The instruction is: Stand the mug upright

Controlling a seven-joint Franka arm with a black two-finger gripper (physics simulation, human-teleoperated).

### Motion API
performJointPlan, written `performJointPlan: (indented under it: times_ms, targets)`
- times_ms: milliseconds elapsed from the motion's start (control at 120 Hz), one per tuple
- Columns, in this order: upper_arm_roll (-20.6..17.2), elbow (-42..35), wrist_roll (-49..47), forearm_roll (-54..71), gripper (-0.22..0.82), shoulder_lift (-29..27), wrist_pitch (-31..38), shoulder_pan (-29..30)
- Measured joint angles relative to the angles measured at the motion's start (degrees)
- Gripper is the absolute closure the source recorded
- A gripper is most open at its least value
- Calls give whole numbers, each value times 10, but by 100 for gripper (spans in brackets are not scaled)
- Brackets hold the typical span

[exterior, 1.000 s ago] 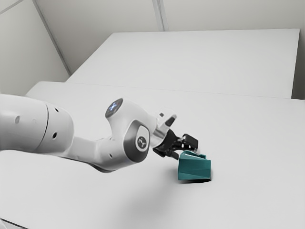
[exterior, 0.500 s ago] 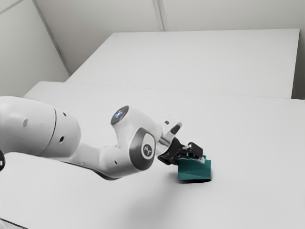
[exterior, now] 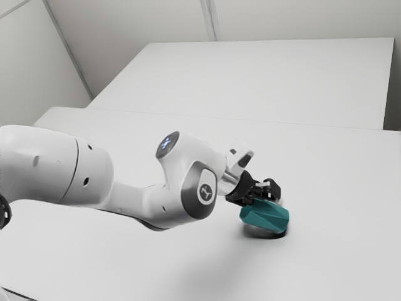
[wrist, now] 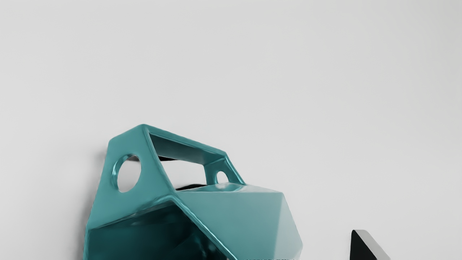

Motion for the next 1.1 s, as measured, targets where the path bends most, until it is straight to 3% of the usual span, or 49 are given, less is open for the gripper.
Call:
performJointPlan:
  times_ms: [175, 358, 608, 775, 967, 1100]
  targets:
    - [0, 10, 0, 1, 62, 7, 0, -3]
    - [0, 14, 0, 1, 73, 5, 0, -3]
    - [0, 14, 1, 4, 77, 1, 1, -3]
    - [1, 2, 1, 7, 78, -44, -22, -1]
    - [17, -14, -2, 44, 79, -112, -128, 4]
    - [25, -22, -6, 92, 79, -132, -187, 54]
